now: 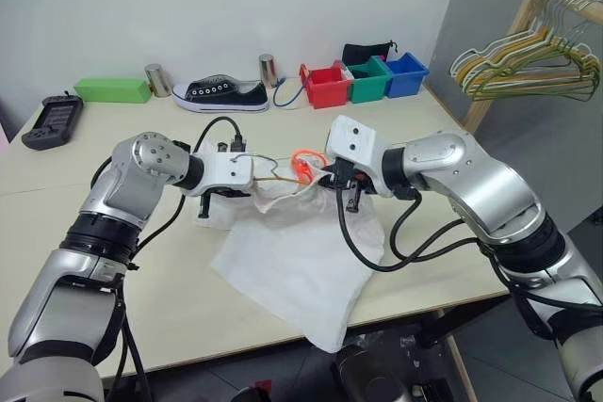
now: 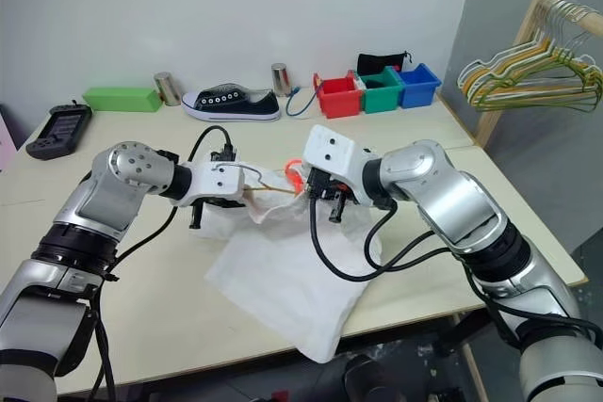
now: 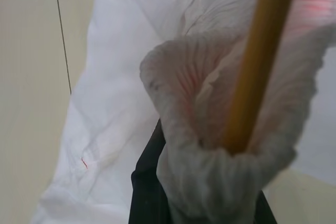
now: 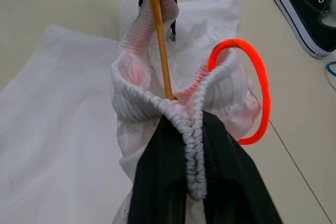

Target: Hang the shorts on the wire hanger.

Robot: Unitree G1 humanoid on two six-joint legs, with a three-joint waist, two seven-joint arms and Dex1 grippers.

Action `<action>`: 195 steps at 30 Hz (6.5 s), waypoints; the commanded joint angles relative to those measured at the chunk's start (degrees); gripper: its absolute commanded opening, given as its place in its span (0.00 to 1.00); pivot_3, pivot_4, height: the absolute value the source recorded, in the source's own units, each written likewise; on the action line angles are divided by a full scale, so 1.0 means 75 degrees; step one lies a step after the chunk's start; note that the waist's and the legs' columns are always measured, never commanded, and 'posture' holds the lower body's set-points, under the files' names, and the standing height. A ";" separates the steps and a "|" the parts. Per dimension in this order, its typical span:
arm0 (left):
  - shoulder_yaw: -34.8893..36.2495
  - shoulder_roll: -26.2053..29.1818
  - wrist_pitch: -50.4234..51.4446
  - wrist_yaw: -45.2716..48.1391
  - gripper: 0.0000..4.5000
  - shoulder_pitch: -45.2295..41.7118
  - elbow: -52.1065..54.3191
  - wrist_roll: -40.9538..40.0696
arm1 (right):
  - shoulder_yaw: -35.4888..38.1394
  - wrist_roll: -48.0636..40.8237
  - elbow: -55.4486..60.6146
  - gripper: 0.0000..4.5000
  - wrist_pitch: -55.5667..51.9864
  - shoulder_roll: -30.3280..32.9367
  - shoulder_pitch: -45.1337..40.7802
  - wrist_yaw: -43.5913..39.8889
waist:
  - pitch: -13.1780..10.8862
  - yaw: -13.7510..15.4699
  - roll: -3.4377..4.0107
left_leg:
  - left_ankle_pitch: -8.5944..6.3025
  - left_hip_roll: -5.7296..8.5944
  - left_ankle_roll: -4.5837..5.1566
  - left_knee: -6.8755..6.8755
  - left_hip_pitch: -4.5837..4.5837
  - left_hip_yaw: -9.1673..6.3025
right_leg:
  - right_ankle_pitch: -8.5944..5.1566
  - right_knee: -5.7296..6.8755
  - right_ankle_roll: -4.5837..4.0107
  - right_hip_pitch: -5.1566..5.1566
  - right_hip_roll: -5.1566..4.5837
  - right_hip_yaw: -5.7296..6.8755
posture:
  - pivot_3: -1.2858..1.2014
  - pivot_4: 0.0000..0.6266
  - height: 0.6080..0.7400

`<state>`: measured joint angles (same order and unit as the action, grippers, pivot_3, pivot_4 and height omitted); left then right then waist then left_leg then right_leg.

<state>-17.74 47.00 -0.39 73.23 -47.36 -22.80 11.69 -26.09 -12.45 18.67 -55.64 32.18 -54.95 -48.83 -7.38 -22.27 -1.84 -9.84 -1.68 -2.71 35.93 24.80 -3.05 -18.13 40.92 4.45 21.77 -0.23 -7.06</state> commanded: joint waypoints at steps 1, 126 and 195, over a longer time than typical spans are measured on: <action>0.0144 0.0069 -0.0025 -0.0095 0.00 -0.0080 0.0149 0.0016 | 0.0132 -0.0051 0.0386 0.34 0.0074 0.0232 -0.0145 -0.0245 | 0.0000 -0.0001 0.0000 | 0.0000 0.0000 0.0000 0.0000 0.0000 0.0000 | 0.0000 -0.0001 0.0000 0.0000 0.0000 0.0000 | 0.39 0.08 1.00; 0.2012 -0.2792 0.2436 -0.2578 0.99 -0.0255 0.2613 -0.3538 | 0.4328 0.2425 0.2168 0.00 -0.3595 -0.1787 0.4258 0.3006 | 0.0154 0.0116 -0.0031 | 0.0015 0.0013 -0.0025 0.0031 -0.0002 -0.0027 | 0.0010 -0.0008 0.0019 -0.0048 -0.0013 0.0028 | 0.35 0.01 1.00; 0.0941 -0.6068 0.1120 -0.3359 1.00 -0.1660 0.0674 -0.2918 | 0.5511 0.3199 0.3101 0.99 -0.4915 -0.0883 0.2506 0.6500 | 0.0260 -0.2292 0.0075 | 0.0011 0.0140 -0.0022 -0.0226 -0.0262 0.0018 | -0.0059 -0.0276 0.0076 -0.0329 -0.0147 -0.0001 | 0.29 0.05 1.00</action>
<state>-11.07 0.58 7.72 48.10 -60.18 -20.17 -9.83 17.05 10.21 36.94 -92.09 23.34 -36.19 0.02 -5.43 -39.46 -1.27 -9.76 -0.63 -2.87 34.21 22.83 -2.91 -18.57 38.83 5.02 19.31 -1.33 -7.07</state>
